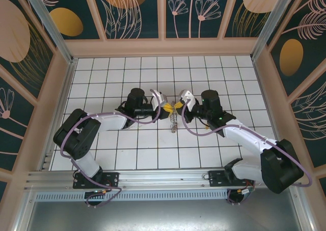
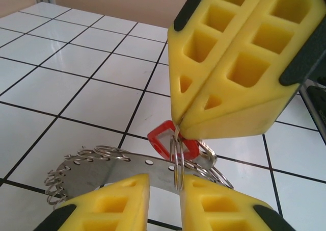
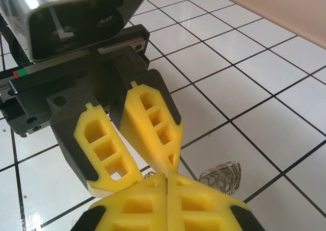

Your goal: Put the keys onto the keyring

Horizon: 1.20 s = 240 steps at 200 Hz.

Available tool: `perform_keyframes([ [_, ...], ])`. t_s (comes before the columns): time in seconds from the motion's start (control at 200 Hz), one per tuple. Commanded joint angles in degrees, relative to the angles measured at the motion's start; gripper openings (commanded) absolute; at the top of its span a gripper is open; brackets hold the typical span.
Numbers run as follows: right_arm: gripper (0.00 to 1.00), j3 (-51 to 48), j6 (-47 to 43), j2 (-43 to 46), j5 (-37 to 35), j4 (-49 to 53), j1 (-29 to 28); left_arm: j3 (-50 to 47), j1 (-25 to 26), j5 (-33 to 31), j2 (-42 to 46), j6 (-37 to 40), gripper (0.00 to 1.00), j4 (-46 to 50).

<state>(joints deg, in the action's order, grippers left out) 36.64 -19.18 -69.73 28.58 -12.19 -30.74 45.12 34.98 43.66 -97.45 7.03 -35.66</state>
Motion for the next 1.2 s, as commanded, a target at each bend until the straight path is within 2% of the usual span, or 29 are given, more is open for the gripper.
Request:
perform_keyframes([
  [0.0, 0.00, 1.85, -1.08, 0.97, 1.74, -1.07, -0.28, 1.38, -0.19, -0.46, 1.29, -0.90, 0.24, -2.79],
  [0.17, 0.00, 1.98, -1.21, 1.00, 2.01, -1.06, -0.28, 1.78, -0.24, -0.49, 1.22, -0.53, 0.25, -2.56],
  [0.275, 0.00, 2.28, -1.30, 0.92, 2.27, -0.83, -0.28, 2.15, -0.20, -0.33, 0.87, -0.27, 0.22, -2.05],
  [0.365, 0.00, 2.33, -1.39, 0.91, 2.27, -0.69, -0.28, 2.49, -0.23, -0.16, 0.64, 0.13, 0.15, -0.99],
  [0.586, 0.00, 2.29, -1.30, 0.83, 1.94, -0.77, -1.31, 2.38, -0.24, -0.02, 0.99, 1.12, 0.13, 0.24],
  [0.771, 0.00, 2.20, -0.70, 0.89, 0.02, -0.16, -1.34, 2.08, -0.26, -0.06, 1.13, 1.10, 0.00, 0.25],
  [1.036, 0.00, -0.12, 1.41, 1.55, -6.26, 0.64, -0.91, -0.23, -0.20, -0.76, 1.68, -0.47, 0.00, -3.49],
  [1.196, 0.00, 0.22, 1.95, 1.64, -5.28, -0.03, -0.96, -0.47, -0.18, -0.36, 1.47, -0.98, 0.00, -4.30],
])
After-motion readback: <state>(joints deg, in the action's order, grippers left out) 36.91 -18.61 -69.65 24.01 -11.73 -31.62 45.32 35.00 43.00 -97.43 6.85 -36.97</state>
